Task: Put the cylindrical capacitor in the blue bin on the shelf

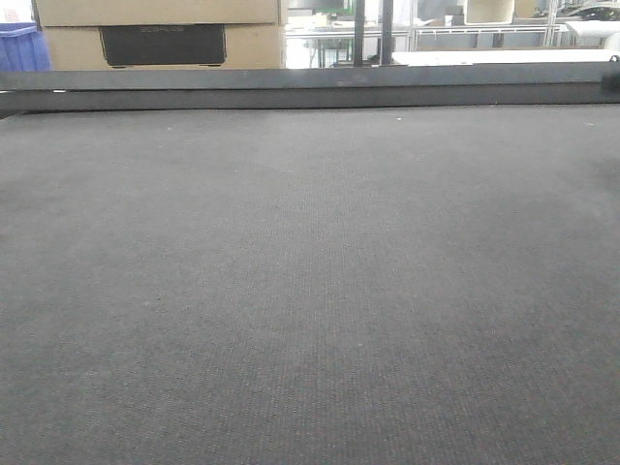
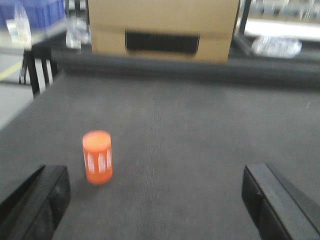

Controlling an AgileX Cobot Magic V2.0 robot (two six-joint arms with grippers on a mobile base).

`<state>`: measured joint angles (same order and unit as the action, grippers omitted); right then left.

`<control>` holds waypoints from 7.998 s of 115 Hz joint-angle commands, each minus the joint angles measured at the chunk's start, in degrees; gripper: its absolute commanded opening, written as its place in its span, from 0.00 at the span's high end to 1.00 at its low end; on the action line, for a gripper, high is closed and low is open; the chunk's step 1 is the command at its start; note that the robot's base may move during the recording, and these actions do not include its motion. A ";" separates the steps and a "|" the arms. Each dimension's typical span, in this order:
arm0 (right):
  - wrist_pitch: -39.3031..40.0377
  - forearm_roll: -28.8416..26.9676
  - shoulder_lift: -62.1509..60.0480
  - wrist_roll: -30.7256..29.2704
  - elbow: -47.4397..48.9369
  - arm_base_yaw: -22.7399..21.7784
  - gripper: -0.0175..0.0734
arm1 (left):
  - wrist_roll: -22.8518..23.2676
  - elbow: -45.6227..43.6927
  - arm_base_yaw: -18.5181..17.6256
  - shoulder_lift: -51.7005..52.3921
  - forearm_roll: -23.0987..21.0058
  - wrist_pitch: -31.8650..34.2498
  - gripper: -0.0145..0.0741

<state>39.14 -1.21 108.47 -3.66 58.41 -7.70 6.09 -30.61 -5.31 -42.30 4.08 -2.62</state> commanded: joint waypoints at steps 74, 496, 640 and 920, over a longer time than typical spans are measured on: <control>-15.56 0.87 -15.25 -0.06 -2.35 6.36 0.99 | 0.02 -1.85 5.56 -45.53 -9.60 43.21 0.16; -80.49 -10.05 -74.77 -0.06 -7.84 13.73 0.99 | 0.02 -20.00 -8.58 8.55 -3.28 -32.26 0.96; -78.11 -10.05 -74.77 -0.06 -7.84 13.73 0.99 | 0.02 -20.00 -8.58 8.55 -3.28 -32.26 0.96; -78.11 -10.05 -74.77 -0.06 -7.84 13.73 0.99 | 0.02 -20.00 -8.58 8.55 -3.28 -32.26 0.96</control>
<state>-40.76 -11.53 34.06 -3.56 50.74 6.02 6.09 -50.67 -13.55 -33.92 1.11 -35.77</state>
